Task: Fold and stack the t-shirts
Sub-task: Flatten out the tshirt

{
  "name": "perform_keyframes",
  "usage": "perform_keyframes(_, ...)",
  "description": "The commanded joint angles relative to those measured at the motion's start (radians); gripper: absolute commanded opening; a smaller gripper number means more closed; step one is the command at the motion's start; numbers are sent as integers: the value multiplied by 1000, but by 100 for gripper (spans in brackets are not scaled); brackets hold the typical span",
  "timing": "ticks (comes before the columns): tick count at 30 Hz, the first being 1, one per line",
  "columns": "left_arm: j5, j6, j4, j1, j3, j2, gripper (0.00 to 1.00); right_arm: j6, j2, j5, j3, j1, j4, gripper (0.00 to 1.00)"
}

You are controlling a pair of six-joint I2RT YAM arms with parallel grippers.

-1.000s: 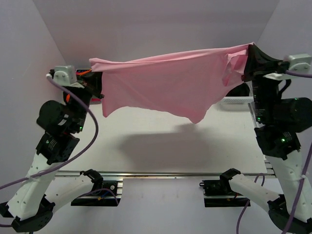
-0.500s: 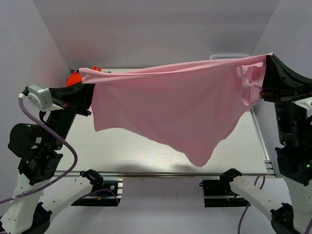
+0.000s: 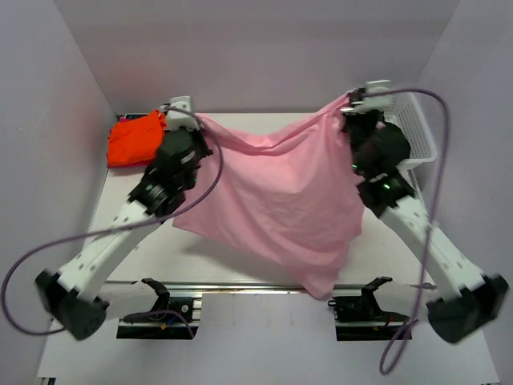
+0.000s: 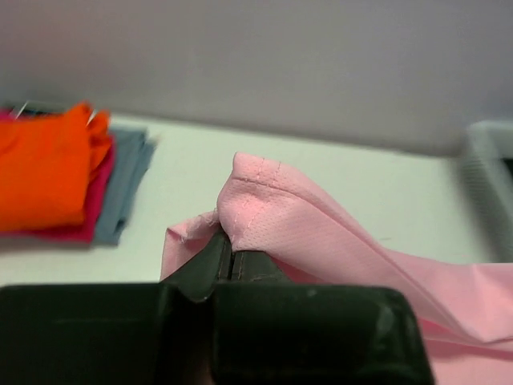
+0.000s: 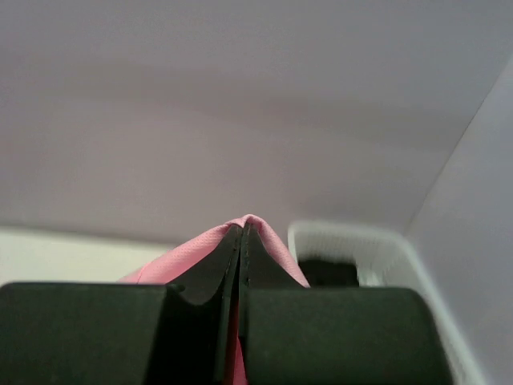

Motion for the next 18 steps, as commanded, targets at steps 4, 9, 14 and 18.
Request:
perform_keyframes(4,-371,-150,-125,34,74,396,0,113,289,180,-18,-39,82,0)
perform_keyframes(9,-357,-220,-229,117,224,705,0,201,647,136,151,-82,-27,0)
perform_keyframes(14,-258,-220,-219,192,358,890,0,229,848,82,365,-114,-109,0)
perform_keyframes(18,-134,-195,-174,262,457,1022,0,233,1043,25,508,-140,-163,0)
